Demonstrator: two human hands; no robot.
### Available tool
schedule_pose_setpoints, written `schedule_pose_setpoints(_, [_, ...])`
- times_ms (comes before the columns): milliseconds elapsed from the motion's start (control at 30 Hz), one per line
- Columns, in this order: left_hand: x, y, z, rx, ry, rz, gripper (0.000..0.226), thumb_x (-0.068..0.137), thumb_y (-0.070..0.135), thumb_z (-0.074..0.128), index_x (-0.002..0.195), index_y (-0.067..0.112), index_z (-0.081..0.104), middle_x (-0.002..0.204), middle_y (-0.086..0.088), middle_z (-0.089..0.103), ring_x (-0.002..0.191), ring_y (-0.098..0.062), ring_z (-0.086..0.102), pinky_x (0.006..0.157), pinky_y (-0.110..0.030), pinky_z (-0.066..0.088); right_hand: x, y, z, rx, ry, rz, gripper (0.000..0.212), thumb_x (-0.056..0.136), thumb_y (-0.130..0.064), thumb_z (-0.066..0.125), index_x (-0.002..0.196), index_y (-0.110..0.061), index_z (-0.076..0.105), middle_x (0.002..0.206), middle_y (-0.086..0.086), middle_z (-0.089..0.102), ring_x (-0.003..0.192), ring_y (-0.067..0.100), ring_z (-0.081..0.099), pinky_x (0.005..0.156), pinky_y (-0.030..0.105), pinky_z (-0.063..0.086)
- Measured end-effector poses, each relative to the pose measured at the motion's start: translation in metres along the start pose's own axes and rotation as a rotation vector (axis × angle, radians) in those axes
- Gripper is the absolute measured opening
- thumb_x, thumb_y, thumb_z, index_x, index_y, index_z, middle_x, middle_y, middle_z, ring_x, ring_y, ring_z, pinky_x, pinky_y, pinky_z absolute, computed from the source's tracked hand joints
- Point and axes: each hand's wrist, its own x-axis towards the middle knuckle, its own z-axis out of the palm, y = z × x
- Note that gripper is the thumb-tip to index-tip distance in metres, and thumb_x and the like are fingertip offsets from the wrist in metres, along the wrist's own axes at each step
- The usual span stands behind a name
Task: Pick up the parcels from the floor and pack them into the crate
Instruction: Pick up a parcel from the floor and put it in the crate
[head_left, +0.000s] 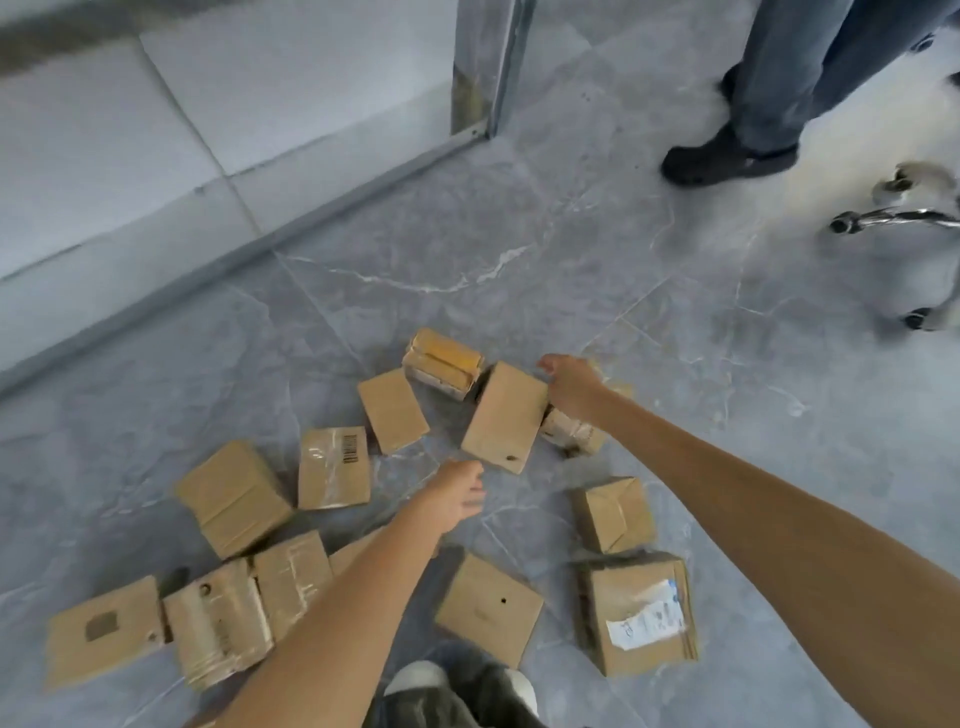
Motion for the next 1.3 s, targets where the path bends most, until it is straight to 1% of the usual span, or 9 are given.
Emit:
schedule_pose_setpoints(67, [0.058,-0.005,0.002,-0.159,0.009,-0.024,0.037,0.100,0.009,0.040,0.135,-0.001,0.038,0.132,-0.018,0.040,0.132,-0.031,0.039,0.105,-0.041,0.036,0.056,0.016,0.038,-0.031,-0.020,-0.006,0.053,0.090,0.009,0.037,0.141,-0.006,0.039,0.142,0.018,0.042,0.122,0.033,0.048,0.084,0.034,0.045])
schedule_pose_setpoints(233, [0.142,-0.010,0.015,-0.454,0.012,-0.040,0.036,0.097,0.004,0.043,0.133,0.007,0.042,0.135,-0.014,0.041,0.136,-0.031,0.034,0.109,-0.052,0.030,0.135,0.049,0.100,-0.090,-0.091,0.036,0.065,0.096,-0.007,0.043,0.151,-0.007,0.009,0.152,0.018,0.020,0.138,0.035,0.030,0.105,0.038,0.034])
schedule_pose_setpoints(433, [0.111,-0.020,0.021,-0.582,0.112,-0.021,0.053,0.088,-0.014,0.034,0.136,0.007,0.040,0.132,-0.015,0.049,0.114,-0.033,0.049,0.089,-0.054,0.043,0.097,0.049,0.087,0.151,-0.075,0.000,0.060,0.086,0.005,0.048,0.143,-0.008,0.031,0.145,0.016,0.027,0.129,0.034,0.036,0.098,0.041,0.045])
schedule_pose_setpoints(633, [-0.012,0.018,0.011,-0.645,0.229,0.034,0.062,0.085,-0.017,0.033,0.141,0.008,0.037,0.134,-0.017,0.047,0.105,-0.031,0.049,0.077,-0.047,0.049,-0.013,0.005,0.001,0.468,0.037,-0.008,0.065,0.077,0.020,0.036,0.134,-0.013,0.040,0.135,0.011,0.038,0.100,0.026,0.047,0.061,0.038,0.046])
schedule_pose_setpoints(733, [-0.090,0.056,0.012,-0.624,0.236,0.105,0.055,0.087,-0.014,0.032,0.135,0.010,0.045,0.125,-0.010,0.052,0.104,-0.029,0.050,0.076,-0.046,0.048,-0.076,-0.022,-0.065,0.723,0.096,0.050,0.048,0.087,0.013,0.031,0.129,-0.007,0.043,0.114,0.014,0.045,0.089,0.024,0.044,0.078,0.057,0.047])
schedule_pose_setpoints(867, [-0.204,0.119,0.010,-0.568,0.242,0.255,0.034,0.091,0.000,0.032,0.118,0.012,0.049,0.121,-0.011,0.052,0.112,-0.031,0.051,0.086,-0.048,0.042,-0.157,-0.052,-0.162,0.892,0.166,0.128,0.017,0.100,-0.022,0.034,0.106,-0.018,0.050,0.111,0.008,0.051,0.095,0.022,0.053,0.083,0.050,0.053])
schedule_pose_setpoints(1000, [-0.320,0.178,0.011,-0.478,0.240,0.393,0.025,0.097,0.028,0.038,0.103,0.012,0.056,0.106,-0.009,0.061,0.096,-0.024,0.058,0.071,-0.035,0.045,-0.238,-0.084,-0.249,1.098,0.185,0.128,0.029,0.096,-0.053,0.040,0.100,-0.026,0.050,0.110,-0.004,0.052,0.104,0.024,0.057,0.090,0.049,0.051])
schedule_pose_setpoints(1133, [-0.439,0.219,0.011,-0.351,0.309,0.550,0.041,0.093,0.051,0.047,0.091,0.011,0.054,0.089,-0.006,0.061,0.079,-0.020,0.058,0.078,-0.045,0.051,-0.318,-0.123,-0.319,1.213,0.202,0.051,0.043,0.088,-0.061,0.047,0.111,-0.024,0.049,0.122,0.000,0.052,0.111,0.023,0.056,0.090,0.047,0.051])
schedule_pose_setpoints(1300, [-0.577,0.247,0.001,-0.360,0.321,0.817,0.035,0.090,0.046,0.054,0.079,0.013,0.051,0.078,-0.003,0.058,0.076,-0.019,0.057,0.072,-0.040,0.050,-0.412,-0.169,-0.382,1.322,0.209,-0.171,0.063,0.076,-0.063,0.058,0.116,-0.014,0.051,0.119,0.008,0.060,0.107,0.025,0.061,0.077,0.041,0.052])
